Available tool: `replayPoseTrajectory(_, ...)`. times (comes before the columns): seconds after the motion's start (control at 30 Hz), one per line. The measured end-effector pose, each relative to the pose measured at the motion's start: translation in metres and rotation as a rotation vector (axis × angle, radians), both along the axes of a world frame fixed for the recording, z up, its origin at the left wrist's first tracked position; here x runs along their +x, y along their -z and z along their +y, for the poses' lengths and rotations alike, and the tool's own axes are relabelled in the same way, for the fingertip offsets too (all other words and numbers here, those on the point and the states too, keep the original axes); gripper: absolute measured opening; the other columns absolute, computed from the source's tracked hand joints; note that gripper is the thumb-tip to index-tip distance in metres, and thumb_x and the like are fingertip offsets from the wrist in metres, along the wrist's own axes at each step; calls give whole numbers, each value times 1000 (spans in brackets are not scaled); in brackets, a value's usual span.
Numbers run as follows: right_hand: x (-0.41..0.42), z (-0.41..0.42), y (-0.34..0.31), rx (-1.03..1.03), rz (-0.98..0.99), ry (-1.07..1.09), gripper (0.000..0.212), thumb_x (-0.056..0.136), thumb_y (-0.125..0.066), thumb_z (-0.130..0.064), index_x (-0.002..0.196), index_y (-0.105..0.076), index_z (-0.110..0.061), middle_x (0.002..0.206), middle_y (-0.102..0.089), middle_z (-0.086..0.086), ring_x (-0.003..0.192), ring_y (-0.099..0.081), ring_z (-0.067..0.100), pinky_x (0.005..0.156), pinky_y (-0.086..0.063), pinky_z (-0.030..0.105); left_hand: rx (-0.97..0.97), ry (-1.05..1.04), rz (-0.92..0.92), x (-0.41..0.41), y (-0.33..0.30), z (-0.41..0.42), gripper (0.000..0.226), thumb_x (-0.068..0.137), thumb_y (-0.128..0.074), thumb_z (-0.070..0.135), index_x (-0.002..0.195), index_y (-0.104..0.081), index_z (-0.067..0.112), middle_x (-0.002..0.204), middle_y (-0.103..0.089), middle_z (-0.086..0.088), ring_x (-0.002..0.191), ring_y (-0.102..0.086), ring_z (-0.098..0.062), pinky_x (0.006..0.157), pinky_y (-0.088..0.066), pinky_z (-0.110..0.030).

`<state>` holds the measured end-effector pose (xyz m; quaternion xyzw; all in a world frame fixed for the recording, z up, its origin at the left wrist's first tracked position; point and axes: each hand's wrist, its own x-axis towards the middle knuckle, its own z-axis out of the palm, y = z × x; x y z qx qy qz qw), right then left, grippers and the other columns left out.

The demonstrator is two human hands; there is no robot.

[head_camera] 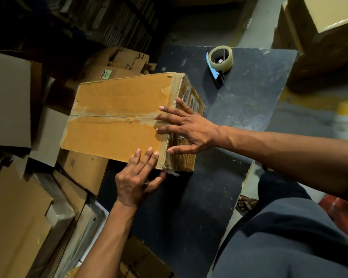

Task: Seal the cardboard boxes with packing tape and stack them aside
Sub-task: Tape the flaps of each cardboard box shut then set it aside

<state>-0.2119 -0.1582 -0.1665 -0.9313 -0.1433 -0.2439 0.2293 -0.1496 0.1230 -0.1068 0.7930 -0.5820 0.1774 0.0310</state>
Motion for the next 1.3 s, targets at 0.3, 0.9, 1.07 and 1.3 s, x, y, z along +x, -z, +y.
replayPoseTrajectory(0.3, 1, 1, 5, 18, -21, 8, 69, 97, -43, -73, 147, -54, -26, 161, -41, 8, 159, -11, 28, 123, -2, 68, 6, 1, -48, 2, 5, 1, 56, 98, -69, 52, 138, -65, 13, 141, -62, -8, 127, -63, -37, 89, -61, -53)
replayPoseTrajectory(0.9, -11, 2, -21, -22, 180, 26, 64, 99, -37, -73, 149, -50, -34, 163, -38, 2, 160, -7, 22, 125, -2, 61, -75, -87, -5, 3, 13, 3, 63, 85, -76, 46, 143, -63, 24, 144, -62, 4, 131, -61, -29, 98, -58, -46)
replayPoseTrajectory(1.07, -11, 8, -20, -19, 169, 30, 63, 100, -36, -71, 149, -51, -33, 164, -37, 1, 160, -7, 22, 125, -3, 62, -116, -168, -55, -6, 34, 3, 75, 82, -80, 45, 149, -56, 22, 151, -56, 1, 137, -56, -34, 107, -51, -50)
replayPoseTrajectory(1.3, -14, 14, -23, 20, 203, 26, 57, 100, -47, -62, 147, -52, -31, 162, -37, 0, 160, -6, 21, 124, -7, 62, -189, -222, 26, -20, 53, 3, 95, 76, -87, 49, 156, -46, 17, 162, -43, -4, 151, -37, -35, 124, -27, -53)
